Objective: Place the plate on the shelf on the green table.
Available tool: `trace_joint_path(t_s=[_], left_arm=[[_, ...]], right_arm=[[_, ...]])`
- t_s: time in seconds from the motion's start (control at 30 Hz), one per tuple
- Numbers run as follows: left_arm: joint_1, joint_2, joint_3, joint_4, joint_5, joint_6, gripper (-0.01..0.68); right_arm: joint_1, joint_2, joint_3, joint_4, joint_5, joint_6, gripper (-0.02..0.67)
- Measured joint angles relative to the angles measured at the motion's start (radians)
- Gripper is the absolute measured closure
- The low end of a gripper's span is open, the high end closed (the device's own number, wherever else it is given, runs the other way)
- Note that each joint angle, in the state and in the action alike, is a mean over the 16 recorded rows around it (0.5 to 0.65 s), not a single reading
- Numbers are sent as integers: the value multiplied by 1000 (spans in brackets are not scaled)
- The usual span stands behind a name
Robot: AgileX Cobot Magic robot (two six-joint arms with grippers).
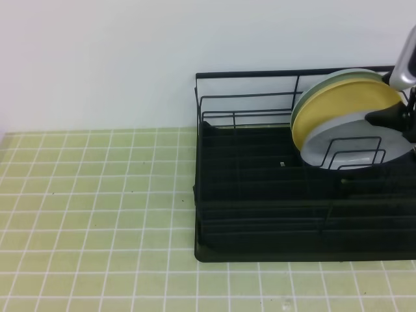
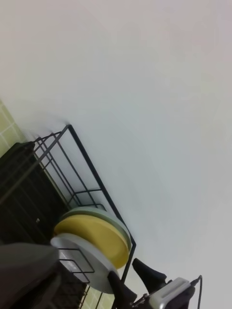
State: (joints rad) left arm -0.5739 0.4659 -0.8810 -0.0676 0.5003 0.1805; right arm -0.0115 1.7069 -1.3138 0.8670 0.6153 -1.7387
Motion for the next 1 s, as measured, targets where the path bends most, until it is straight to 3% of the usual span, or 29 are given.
trace_joint_path(t_s=[0.47,1.0], left_arm=[[0,0,0,13,0,1,674],[0,0,0,19,0,1,674]], right_arm=[[-1,47,0,166,-192,-122,61],[-1,64,1,294,-141,-207,60]])
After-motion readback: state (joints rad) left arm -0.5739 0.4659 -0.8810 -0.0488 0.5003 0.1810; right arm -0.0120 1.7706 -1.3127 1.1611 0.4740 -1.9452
